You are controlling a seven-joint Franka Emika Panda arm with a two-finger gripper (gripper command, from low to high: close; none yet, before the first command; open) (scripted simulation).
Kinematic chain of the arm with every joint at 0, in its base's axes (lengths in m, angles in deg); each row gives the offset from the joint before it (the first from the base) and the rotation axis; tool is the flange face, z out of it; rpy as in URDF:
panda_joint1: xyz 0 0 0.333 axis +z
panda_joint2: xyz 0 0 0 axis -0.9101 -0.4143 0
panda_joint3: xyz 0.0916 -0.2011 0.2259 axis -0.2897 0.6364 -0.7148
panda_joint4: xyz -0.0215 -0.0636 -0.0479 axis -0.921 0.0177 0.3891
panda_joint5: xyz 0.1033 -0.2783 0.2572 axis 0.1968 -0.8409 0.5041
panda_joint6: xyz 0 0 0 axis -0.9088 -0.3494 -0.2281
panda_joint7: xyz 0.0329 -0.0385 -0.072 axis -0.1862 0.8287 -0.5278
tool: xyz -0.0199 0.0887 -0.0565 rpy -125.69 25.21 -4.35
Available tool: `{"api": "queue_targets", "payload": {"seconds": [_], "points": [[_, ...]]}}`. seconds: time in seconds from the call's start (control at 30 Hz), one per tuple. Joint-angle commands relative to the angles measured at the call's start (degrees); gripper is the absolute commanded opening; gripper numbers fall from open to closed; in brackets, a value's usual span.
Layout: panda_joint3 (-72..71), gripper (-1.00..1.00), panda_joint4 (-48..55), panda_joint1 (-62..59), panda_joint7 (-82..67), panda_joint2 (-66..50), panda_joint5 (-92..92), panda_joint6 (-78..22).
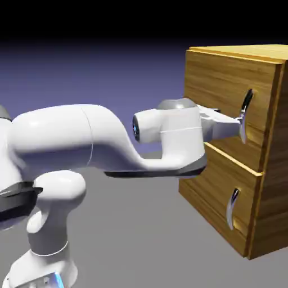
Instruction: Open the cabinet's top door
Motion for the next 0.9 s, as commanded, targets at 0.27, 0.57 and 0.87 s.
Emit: {"api": "queue_targets", "payload": {"seconds": [0.27, 0.57, 0.87], "points": [[4.4, -1.00, 6.3, 8.2, 1.8, -3.7, -0.9, -2.1], [-10.0, -1.00, -7.4, -10.5, 7.0, -8.3, 5.6, -10.3], [-28.1, -1.00, -19.3, -28.8, 7.0, -7.4, 18.0, -16.8]]}}
